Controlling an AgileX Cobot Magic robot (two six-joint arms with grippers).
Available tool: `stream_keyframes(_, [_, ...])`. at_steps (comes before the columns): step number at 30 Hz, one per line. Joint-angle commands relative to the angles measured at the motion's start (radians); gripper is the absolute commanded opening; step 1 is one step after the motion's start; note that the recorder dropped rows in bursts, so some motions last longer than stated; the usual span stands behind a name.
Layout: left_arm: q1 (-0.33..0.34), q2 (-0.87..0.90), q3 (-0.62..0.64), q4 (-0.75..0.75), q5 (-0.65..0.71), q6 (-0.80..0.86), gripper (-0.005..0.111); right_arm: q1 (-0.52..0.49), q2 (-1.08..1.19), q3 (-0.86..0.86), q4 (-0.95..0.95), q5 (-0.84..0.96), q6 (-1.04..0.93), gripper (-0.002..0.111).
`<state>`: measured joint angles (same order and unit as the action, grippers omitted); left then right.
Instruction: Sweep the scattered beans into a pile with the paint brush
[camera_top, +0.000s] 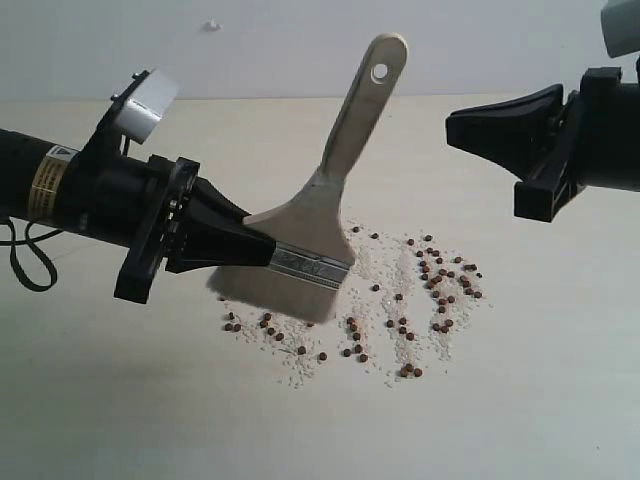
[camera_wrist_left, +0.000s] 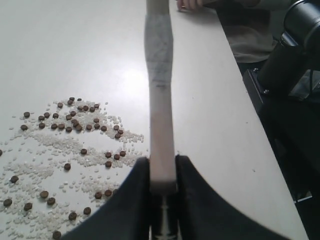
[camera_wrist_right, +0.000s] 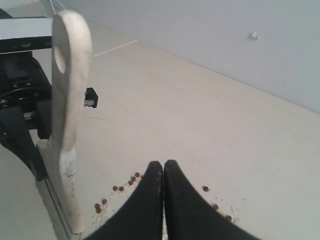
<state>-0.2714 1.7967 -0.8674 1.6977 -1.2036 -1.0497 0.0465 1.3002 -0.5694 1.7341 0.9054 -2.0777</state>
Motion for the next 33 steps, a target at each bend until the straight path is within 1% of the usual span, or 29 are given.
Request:
stream_keyframes(1, [0.004, -0.005, 0.004, -0.011, -0.017, 0.0, 0.0, -0.001, 0.005, 0.004, 0.01, 0.001, 0.004, 0.0])
stream_keyframes(3, [0.004, -0.005, 0.004, -0.009, -0.017, 0.0, 0.0, -0.001, 0.007, 0.004, 0.01, -0.01, 0.052, 0.0])
stream_keyframes(4, [0.004, -0.005, 0.004, -0.009, -0.017, -0.003, 0.0, -0.001, 0.009, 0.004, 0.01, 0.001, 0.118, 0.0])
stream_keyframes(6, [0.004, -0.005, 0.004, -0.009, -0.017, -0.003, 0.0, -0.001, 0.014, 0.004, 0.01, 0.081, 0.255, 0.0])
stream_keyframes(7, [0.004, -0.005, 0.004, -0.007, -0.017, -0.003, 0.0, -0.001, 0.014, 0.004, 0.01, 0.095, 0.285, 0.0])
stream_keyframes(16, [0.004, -0.005, 0.004, 0.001, -0.017, -0.023, 0.0, -0.001, 0.016, 0.004, 0.01, 0.087, 0.294, 0.0])
stream_keyframes(20, [0.004, -0.005, 0.004, 0.001, -0.017, -0.002, 0.0, -0.001, 0.019, 0.004, 0.01, 0.089, 0.294, 0.0])
stream_keyframes(21, [0.004, -0.005, 0.004, 0.001, -0.017, -0.002, 0.0, -0.001, 0.02, 0.004, 0.01, 0.094, 0.291, 0.0])
stream_keyframes(25, [0.004, -0.005, 0.004, 0.017, -0.017, -0.005, 0.0, -0.003, 0.023, 0.004, 0.01, 0.09, 0.158, 0.0])
stream_keyframes(27, [0.004, -0.005, 0.004, 0.02, -0.017, -0.005, 0.0, -0.005, 0.03, 0.016, 0.01, 0.145, 0.079, 0.0])
stream_keyframes(29, [0.004, -0.005, 0.007, 0.02, -0.017, -0.005, 0.0, -0.023, 0.047, 0.034, 0.01, 0.3, -0.022, 0.0])
stream_keyframes(33, [0.004, -0.005, 0.006, 0.02, -0.017, -0.002, 0.0, -0.08, 0.092, 0.051, 0.01, 0.316, -0.039, 0.0])
